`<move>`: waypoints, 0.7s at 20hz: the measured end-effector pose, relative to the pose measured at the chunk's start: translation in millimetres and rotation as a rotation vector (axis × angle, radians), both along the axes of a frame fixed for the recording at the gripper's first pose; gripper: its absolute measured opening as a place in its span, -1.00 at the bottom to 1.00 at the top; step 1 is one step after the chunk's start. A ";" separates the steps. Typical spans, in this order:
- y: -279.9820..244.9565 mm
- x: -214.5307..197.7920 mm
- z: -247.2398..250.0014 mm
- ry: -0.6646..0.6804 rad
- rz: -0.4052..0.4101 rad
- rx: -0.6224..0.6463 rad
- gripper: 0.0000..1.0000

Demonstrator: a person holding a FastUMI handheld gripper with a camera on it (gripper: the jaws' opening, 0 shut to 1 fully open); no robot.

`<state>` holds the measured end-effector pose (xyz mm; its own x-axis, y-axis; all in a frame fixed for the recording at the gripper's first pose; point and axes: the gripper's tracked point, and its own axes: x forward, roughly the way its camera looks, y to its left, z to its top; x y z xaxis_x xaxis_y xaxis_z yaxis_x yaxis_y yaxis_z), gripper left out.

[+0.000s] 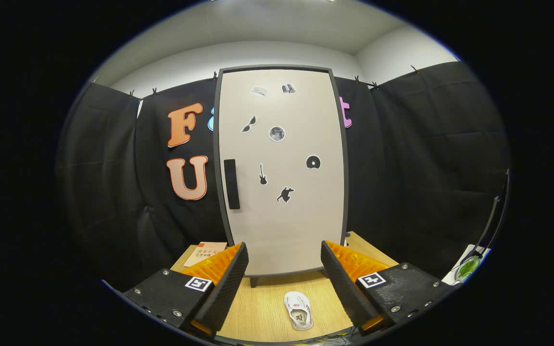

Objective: Open the shoe cabinet door, grab the shoes and put them into the shoe cabinet, then close the shoe cabinet door.

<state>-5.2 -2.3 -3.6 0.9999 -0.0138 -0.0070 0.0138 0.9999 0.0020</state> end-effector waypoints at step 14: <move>14.9 11.2 1.1 0.013 0.017 0.001 0.90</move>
